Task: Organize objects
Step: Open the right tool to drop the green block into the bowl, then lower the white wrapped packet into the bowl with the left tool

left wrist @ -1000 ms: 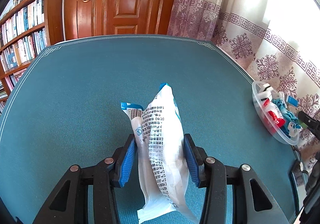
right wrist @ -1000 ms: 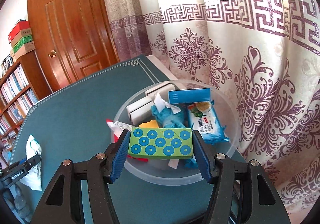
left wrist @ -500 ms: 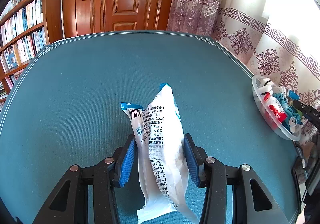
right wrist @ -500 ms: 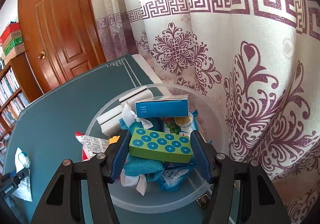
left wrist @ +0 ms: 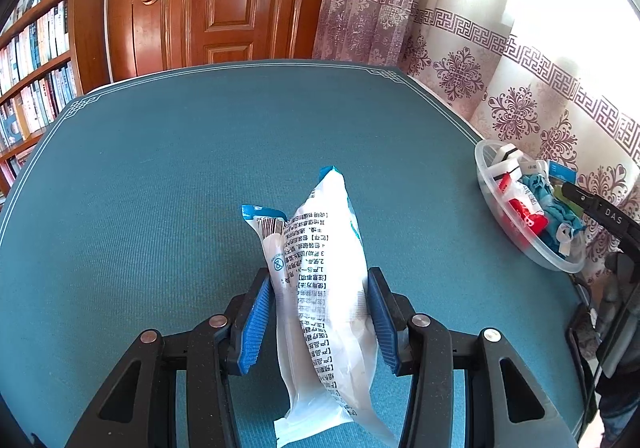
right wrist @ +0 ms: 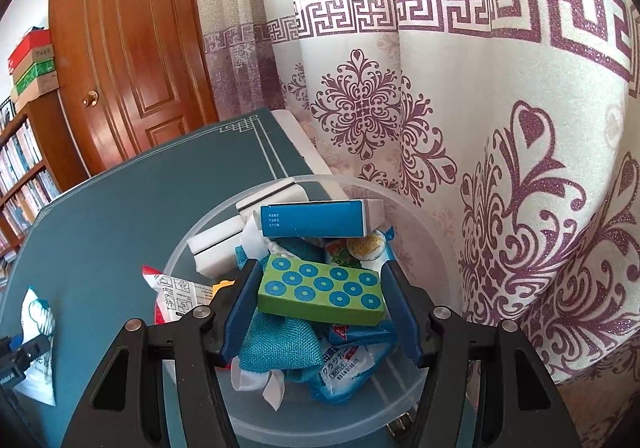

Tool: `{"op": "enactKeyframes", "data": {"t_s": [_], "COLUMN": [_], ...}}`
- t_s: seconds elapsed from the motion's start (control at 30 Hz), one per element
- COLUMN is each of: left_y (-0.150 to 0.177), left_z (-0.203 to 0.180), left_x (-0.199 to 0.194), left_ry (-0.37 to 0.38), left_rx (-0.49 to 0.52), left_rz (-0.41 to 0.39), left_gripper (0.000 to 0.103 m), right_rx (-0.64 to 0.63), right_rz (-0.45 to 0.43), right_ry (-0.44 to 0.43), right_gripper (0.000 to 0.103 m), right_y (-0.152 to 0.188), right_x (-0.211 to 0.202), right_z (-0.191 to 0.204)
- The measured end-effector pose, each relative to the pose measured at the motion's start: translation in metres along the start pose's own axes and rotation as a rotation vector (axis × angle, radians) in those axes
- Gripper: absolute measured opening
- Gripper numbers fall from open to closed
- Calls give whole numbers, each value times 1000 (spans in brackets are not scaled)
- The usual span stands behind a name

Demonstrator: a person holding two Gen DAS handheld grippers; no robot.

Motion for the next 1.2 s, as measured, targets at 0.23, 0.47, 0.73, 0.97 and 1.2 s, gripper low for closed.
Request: {"op": "enactKeyframes", "data": {"t_s": [0.23, 0.47, 0.73, 0.97, 1.2], "left_y": [-5, -16, -39, -59, -67], "left_z": [-27, -67, -137, -196, -228], "left_x": [-2, -4, -11, -9, 10], "left_ry": [27, 79, 217, 291, 312], "left_rx": [40, 94, 148, 198, 218], "left_rz": [1, 3, 2, -15, -3], "left_gripper": [49, 49, 49, 50, 50], "right_rx": [-3, 5, -26, -31, -13], "right_rz": [-44, -56, -61, -57, -21], "right_ry": [-14, -48, -76, -97, -115], "right_gripper": [70, 70, 70, 70, 70], "right_y": [2, 16, 29, 37, 47], "right_x": [-26, -50, -64, -68, -59], "right_z": [-3, -6, -6, -7, -8]}}
Point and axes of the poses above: each gripper's, at about its wrist camera, not at the fingertips, and x roughly the way its jaws point, z to its left, y to its underside, the point moved 10 cm from there along x, roughly the way its jaws point, and after that the axes turned 1 degree about -y, right-handed, at the moved point
